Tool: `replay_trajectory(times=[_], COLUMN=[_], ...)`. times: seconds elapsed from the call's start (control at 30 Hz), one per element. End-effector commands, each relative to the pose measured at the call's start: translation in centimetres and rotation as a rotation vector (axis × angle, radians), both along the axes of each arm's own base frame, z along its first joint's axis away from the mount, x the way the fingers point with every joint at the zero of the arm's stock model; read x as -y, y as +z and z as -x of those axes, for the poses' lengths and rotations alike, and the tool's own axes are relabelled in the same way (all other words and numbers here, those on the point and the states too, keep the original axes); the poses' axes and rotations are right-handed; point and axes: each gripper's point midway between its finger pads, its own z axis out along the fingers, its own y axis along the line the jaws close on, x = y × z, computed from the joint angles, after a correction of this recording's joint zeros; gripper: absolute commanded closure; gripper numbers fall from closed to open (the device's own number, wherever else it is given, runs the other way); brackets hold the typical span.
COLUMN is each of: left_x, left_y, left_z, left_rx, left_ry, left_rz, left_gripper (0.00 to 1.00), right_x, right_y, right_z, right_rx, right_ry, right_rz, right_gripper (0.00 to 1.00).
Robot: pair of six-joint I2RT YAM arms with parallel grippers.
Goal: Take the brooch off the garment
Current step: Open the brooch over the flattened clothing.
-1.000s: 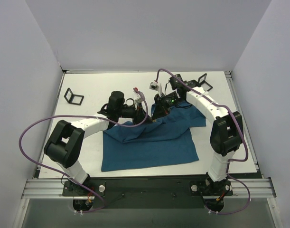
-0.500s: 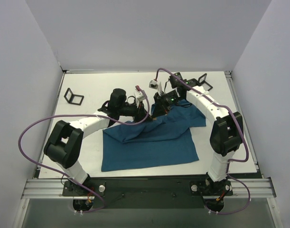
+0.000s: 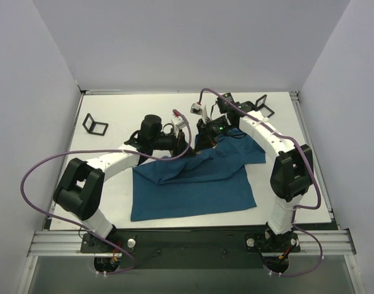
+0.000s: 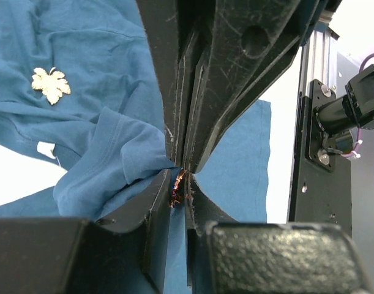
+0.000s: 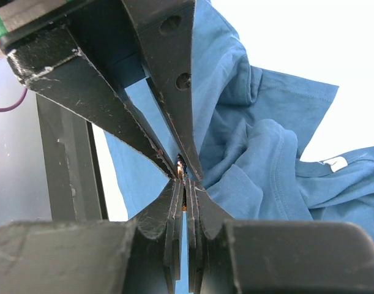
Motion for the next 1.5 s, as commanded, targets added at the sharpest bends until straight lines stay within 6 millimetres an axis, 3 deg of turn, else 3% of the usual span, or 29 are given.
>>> replay_trajectory(times=[0.0,0.5,0.9,1.2,1.33,1.47], left_x=[0.1,-0.1,-0.5,-0.5,-0.5,-0.5], left_y=[4.9,5.7,8.1,8.8,8.8,8.9], left_z=[-2.2,-2.3,-0.9,0.2,0.6,0.9], left_rx=[0.156,0.162,0.148,0.145,0.138,0.144], left_ry=[0.088,0.088,0.057,0.008,-0.014,-0.028], left_rz=[0.066,0.045,0.145,0.184,0.193,0.194], left_gripper=[0.81,0.82,0.81,0.81,0.80,0.71], right_x=[-1.5,-1.3,-1.0,-0.7,-0.6,-0.4], right_y=[2.5,2.4,1.9,2.5,2.6,2.5], right_z=[3.1,3.2,3.3,3.0,2.9,2.7], right_rx=[-0.053,-0.039,-0.051,-0.055,-0.057,-0.058], right_ry=[0.071,0.068,0.071,0.061,0.058,0.053], right_rz=[-0.053,-0.036,-0.040,-0.063,-0.070,-0.071], right_gripper=[1.00,1.00,1.00,1.00,1.00,1.00])
